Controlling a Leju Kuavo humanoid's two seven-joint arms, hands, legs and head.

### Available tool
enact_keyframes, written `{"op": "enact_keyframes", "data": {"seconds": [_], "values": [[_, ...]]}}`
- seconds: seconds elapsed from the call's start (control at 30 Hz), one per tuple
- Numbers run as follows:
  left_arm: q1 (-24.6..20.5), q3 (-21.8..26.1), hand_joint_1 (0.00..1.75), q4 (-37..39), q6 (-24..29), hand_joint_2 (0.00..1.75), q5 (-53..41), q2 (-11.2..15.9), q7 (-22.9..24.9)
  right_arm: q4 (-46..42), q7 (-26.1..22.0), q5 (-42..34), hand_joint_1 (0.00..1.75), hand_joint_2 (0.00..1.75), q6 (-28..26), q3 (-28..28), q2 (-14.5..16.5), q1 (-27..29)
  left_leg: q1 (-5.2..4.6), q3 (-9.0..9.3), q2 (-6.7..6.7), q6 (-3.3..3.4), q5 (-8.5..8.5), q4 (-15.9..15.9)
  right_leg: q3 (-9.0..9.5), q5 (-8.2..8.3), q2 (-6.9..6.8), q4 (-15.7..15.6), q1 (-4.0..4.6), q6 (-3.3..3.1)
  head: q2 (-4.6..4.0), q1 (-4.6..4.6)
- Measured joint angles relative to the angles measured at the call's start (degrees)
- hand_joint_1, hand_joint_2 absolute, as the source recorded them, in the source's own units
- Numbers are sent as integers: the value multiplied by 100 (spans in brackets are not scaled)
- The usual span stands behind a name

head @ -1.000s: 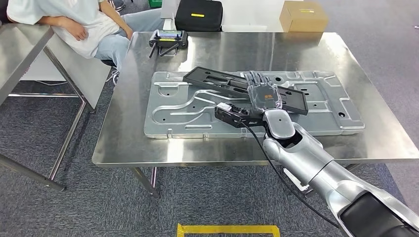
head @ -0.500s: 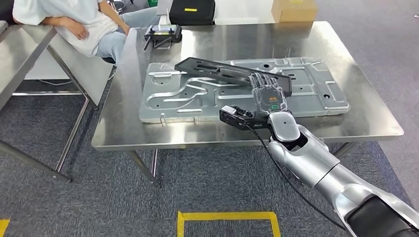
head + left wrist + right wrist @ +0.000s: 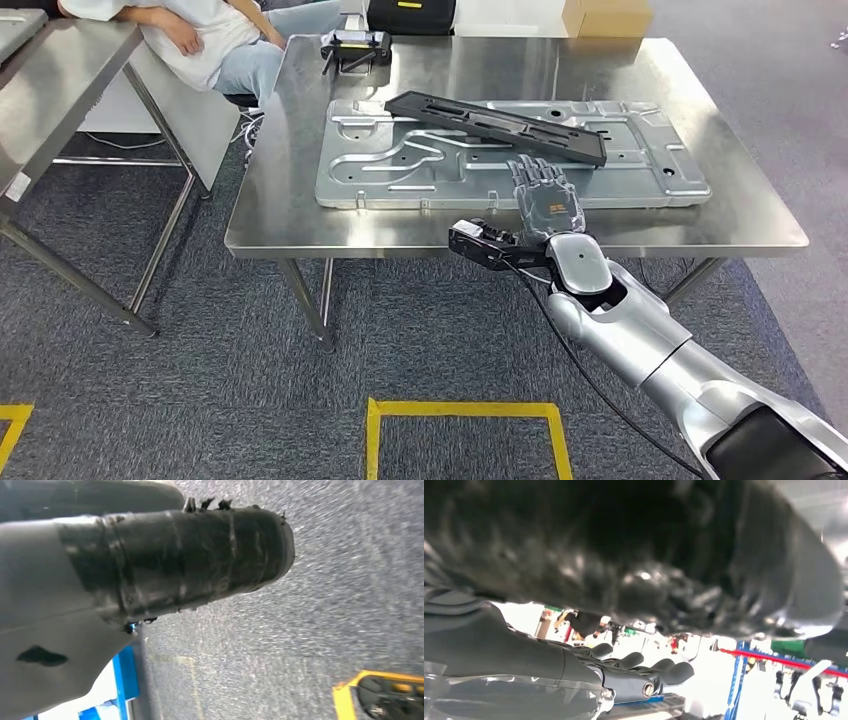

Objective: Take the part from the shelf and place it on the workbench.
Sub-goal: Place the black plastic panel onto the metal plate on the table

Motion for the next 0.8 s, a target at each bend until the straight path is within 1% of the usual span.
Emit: {"op": "enact_keyframes", "data": {"seconds": [0.03,0.07,0.1,0.13,0.17,0.2,0.23,0.27,0.3,0.33,0.37,0.4,0.43,0.47,0.5,0.53,0.57,0.6,0.63,0.67,0.7,0.73,0.77,0.8], "values": [[1,0,0,0,-2,0,-1,0,2,0,-1,5,0,0,-1,0,-4,12,-5,-95,-2,-9,65,9,142,129,0,-53,0,-9,0,1],[1,0,0,0,-4,0,-2,0,2,-1,-1,14,0,0,-1,0,-6,20,-8,-181,-4,-23,126,17,387,261,0,-301,1,-27,0,1],[1,0,0,0,-6,0,-3,0,2,-2,-1,25,0,0,-2,-1,-7,18,-11,-250,-6,-43,181,27,705,307,2,-679,5,-54,0,0],[1,0,0,0,-9,0,-4,0,2,-7,-2,37,0,0,-2,-4,-7,10,-14,-303,-7,-69,230,38,1006,282,6,-1093,22,-80,0,-3],[1,0,0,0,-11,0,-5,1,2,-13,-3,49,0,0,-1,-11,-7,3,-14,-330,-7,-103,283,35,1220,237,9,-1406,45,-104,0,-6],[1,0,0,0,-13,0,-5,1,2,-18,-4,59,0,0,0,-18,-8,-6,-7,-343,-7,-140,336,24,1332,190,11,-1599,74,-127,0,-2],[3,0,0,0,-14,0,-5,2,2,-22,-5,66,0,0,1,-24,-9,-10,-2,-351,-10,-179,393,6,1339,212,10,-1685,97,-153,0,0],[9,0,0,0,-14,0,-5,4,2,-24,-5,74,0,0,4,-28,-10,-14,10,-363,-14,-215,420,-7,1307,275,1,-1699,96,-190,0,5],[15,-1,0,0,-14,0,-5,5,0,-25,-4,82,0,0,9,-28,-11,-20,21,-406,-18,-245,363,27,1269,333,-7,-1722,89,-230,0,9],[22,-1,0,0,-18,0,-5,6,-2,-31,-4,91,0,0,14,-28,-12,-25,25,-473,-22,-271,204,148,1216,403,-18,-1742,75,-280,0,-4],[27,-2,0,0,-22,0,-5,6,-6,-38,-1,102,0,0,28,-30,-14,-35,33,-563,-22,-291,-56,381,1152,470,-28,-1751,65,-318,0,-17],[28,-2,0,0,-26,0,-5,4,-11,-47,8,112,0,0,49,-32,-17,-45,37,-667,-22,-311,-356,722,1070,536,-30,-1749,69,-345,0,-30],[27,-2,0,0,-29,0,-5,3,-14,-59,18,120,0,0,73,-34,-21,-56,39,-749,-21,-329,-597,1101,981,602,-32,-1747,73,-364,0,-44],[26,-2,0,0,-29,0,-5,4,-18,-72,29,127,0,0,100,-36,-26,-64,40,-791,-20,-342,-714,1429,886,673,-31,-1743,78,-365,0,-46],[23,-2,0,0,-30,0,-5,5,-20,-90,39,131,0,0,127,-37,-29,-70,40,-766,-20,-348,-690,1622,787,744,-27,-1737,82,-362,0,-49],[21,-2,0,0,-31,0,-5,6,-21,-109,46,134,0,0,151,-37,-34,-74,39,-655,-20,-346,-557,1631,690,812,-23,-1727,82,-355,0,-51],[18,-2,0,0,-32,0,-5,7,-23,-129,53,137,0,0,175,-37,-43,-80,39,-439,-20,-336,-398,1444,594,879,-18,-1713,81,-341,0,-51],[13,-2,0,0,-37,0,-5,8,-24,-152,62,140,0,0,198,-39,-53,-89,37,-143,-20,-321,-338,1091,508,938,-14,-1692,80,-321,0,-53],[6,-2,0,0,-40,0,-5,14,-24,-175,71,145,0,0,213,-47,-70,-104,24,186,-22,-303,-383,643,438,990,-14,-1670,82,-292,0,-49],[0,-2,0,0,-45,0,-5,20,-24,-198,79,151,0,0,225,-58,-86,-122,7,436,-26,-276,-463,286,399,1040,-18,-1663,82,-259,0,-48],[-5,-2,0,0,-51,0,-5,26,-19,-217,86,160,0,0,239,-69,-98,-144,-14,579,-30,-250,-553,40,384,1088,-26,-1664,81,-226,0,-53],[-7,-2,0,0,-56,0,-5,33,-12,-230,90,167,0,0,253,-78,-109,-166,-37,617,-34,-218,-571,-63,384,1141,-32,-1680,76,-192,1,-63],[-6,-2,0,0,-61,0,-5,35,-2,-237,91,172,0,0,268,-81,-114,-179,-41,575,-32,-180,-517,-58,391,1203,-32,-1709,78,-156,1,-68],[-7,-2,0,0,-67,0,-5,36,9,-242,91,175,0,0,280,-81,-119,-186,-35,550,-20,-143,-452,-86,375,1212,-21,-1708,69,-127,1,-76]]}}
